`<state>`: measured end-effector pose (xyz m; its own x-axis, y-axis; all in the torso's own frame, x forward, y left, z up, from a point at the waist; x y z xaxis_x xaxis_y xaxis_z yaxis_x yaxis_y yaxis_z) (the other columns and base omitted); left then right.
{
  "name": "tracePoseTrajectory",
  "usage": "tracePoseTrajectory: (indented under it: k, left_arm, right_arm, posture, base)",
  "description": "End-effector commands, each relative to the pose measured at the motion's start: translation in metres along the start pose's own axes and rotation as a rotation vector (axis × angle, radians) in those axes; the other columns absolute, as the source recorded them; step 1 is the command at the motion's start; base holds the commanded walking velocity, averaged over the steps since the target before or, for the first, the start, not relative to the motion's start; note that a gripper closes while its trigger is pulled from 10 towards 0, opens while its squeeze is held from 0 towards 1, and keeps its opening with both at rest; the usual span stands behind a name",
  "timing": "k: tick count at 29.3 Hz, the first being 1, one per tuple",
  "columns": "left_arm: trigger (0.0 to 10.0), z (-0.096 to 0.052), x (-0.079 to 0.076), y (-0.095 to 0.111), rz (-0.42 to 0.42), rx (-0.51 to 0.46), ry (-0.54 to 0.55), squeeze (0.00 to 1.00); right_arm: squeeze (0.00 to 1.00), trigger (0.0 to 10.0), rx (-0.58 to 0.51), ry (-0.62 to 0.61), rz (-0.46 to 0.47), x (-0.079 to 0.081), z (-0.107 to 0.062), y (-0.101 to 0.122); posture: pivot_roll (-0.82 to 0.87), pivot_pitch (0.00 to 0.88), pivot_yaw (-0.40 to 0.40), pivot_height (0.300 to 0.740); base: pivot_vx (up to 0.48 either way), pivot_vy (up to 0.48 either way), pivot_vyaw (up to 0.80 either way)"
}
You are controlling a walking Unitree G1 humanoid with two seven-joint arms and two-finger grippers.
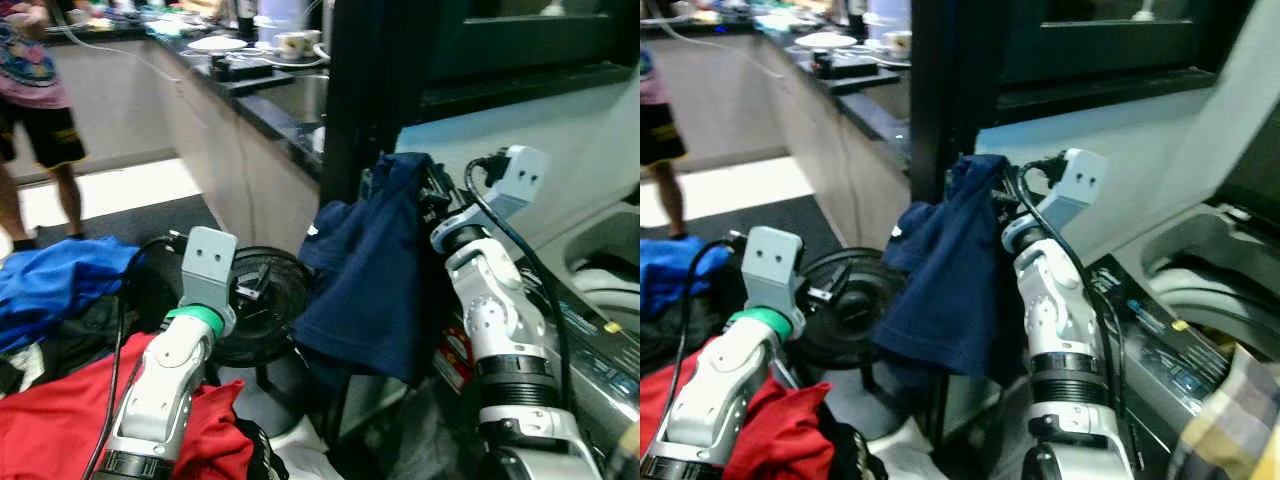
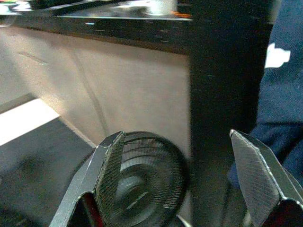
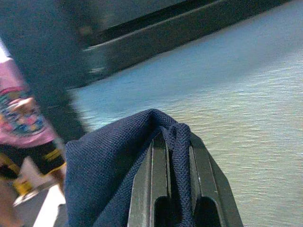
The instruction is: Clothes washing
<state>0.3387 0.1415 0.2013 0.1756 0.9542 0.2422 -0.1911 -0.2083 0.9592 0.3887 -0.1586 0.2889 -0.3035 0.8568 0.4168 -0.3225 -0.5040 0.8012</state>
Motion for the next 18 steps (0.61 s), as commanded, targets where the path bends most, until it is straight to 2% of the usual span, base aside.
tracePoseTrajectory:
  k: [1,8,14,18]
  left_arm:
    - [10.0,-0.002,-0.006,-0.002,-0.007,0.007,-0.031,0.00]
    - [10.0,-0.002,-0.009,-0.001,-0.016,-0.001,-0.040,0.00]
    - [10.0,-0.002,0.005,0.001,-0.030,0.004,0.068,0.00]
    - [10.0,-0.003,0.008,0.000,-0.019,0.011,0.090,0.00]
  right_arm:
    - [0.00,10.0,-0.020,0.004,-0.006,0.002,0.001,0.007]
    - [0.00,10.0,-0.024,-0.001,-0.004,0.000,0.001,0.010]
    - [0.00,10.0,-0.018,-0.012,-0.013,-0.004,0.003,0.011]
    - [0.00,10.0,-0.011,-0.014,-0.017,-0.004,0.003,0.009]
  posture:
    - [0.02,0.000,0.024,0.740]
    - [0.02,0.000,0.019,0.740]
    - [0.02,0.000,0.009,0.740]
    - [0.02,0.000,0.009,0.740]
  base:
    - [0.000,0.000,-0.80]
    - [0.000,0.000,-0.80]
    - [0.000,0.000,-0.80]
    - [0.000,0.000,-0.80]
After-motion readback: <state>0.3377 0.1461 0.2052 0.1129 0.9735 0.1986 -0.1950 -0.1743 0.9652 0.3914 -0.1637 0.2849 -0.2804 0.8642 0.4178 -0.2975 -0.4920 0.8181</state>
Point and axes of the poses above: a point about 5 cm out from each wrist's last joint towards the gripper, its own z axis pointing out of the wrist towards the gripper, its own y axis along the axis of the wrist's last joint, x = y × z, the point moved 1 cm from there along z, pointing out of the wrist towards the gripper, and after that the axes turned 6 degrees about z, right-handed, at the moved point
